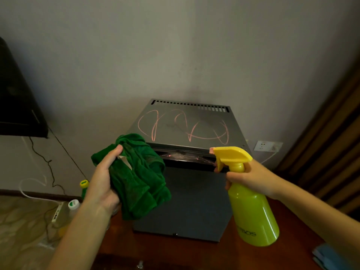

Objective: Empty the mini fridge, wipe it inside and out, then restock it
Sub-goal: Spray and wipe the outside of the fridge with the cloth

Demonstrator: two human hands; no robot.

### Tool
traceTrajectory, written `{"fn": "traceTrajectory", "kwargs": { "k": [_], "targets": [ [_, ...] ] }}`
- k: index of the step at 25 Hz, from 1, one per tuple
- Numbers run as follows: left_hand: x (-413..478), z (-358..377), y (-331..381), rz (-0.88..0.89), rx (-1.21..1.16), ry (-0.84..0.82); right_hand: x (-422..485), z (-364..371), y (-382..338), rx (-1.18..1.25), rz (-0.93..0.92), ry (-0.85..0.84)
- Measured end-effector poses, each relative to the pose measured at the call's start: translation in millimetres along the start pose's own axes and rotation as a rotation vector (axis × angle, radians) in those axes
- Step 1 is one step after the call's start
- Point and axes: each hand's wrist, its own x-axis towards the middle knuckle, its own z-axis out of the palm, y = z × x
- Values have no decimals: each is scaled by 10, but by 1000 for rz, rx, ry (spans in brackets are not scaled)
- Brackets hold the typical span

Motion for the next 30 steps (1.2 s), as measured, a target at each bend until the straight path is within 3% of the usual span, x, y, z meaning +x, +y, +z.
{"fn": "traceTrajectory", "kwargs": {
  "k": [3,5,9,15,19,30],
  "targets": [
    [-36,86,-203,-46,-19,-31,-281,-104,271,83,-127,21],
    [-65,144,-428,-114,-14,-68,-497,-154,648,114,-130,121],
    [-160,336,-976,-303,10,-138,-763,-34,1557,108,7,466],
    [-209,550,-1732,-457,48,-78,-672,287,2814,33,279,715],
    [-179,598,-2048,-507,36,59,-519,429,3300,181,510,772],
    [-130,607,-2276,-503,27,250,-148,446,3761,279,573,662]
  ]
}}
